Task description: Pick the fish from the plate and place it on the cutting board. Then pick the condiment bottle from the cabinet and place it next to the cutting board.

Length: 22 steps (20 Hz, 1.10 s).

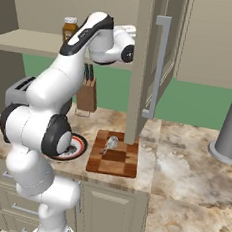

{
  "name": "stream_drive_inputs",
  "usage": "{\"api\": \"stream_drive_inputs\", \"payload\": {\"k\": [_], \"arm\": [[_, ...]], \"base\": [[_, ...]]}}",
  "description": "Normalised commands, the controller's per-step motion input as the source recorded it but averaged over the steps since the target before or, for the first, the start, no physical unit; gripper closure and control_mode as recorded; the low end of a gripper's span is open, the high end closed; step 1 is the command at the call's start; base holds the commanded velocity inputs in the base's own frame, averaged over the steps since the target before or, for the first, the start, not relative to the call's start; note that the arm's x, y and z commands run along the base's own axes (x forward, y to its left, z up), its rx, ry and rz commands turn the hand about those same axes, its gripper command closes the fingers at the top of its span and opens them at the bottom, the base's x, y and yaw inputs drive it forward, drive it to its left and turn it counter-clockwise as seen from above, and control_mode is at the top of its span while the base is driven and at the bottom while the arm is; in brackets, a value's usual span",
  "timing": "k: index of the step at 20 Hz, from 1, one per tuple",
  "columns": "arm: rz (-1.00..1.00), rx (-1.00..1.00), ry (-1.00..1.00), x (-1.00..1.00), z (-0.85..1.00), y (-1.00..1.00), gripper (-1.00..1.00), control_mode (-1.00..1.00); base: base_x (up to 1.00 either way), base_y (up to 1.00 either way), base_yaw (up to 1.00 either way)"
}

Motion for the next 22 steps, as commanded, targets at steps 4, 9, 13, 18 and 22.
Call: {"api": "stream_drive_inputs", "payload": {"k": [4, 9, 13, 18, 22], "arm": [[0.00, 0.00, 0.00, -0.48, 0.11, 0.00, 1.00, -1.00], [0.00, 0.00, 0.00, -0.55, 0.04, 0.00, 1.00, -1.00], [0.00, 0.00, 0.00, -0.58, 0.00, 0.00, 1.00, -1.00], [0.00, 0.00, 0.00, -0.57, 0.00, 0.00, 1.00, -1.00], [0.00, 0.00, 0.00, -0.56, 0.00, 0.00, 1.00, -1.00]], "base": [[0.00, 0.00, 0.00], [0.00, 0.00, 0.00], [0.00, 0.00, 0.00], [0.00, 0.00, 0.00], [0.00, 0.00, 0.00]]}}
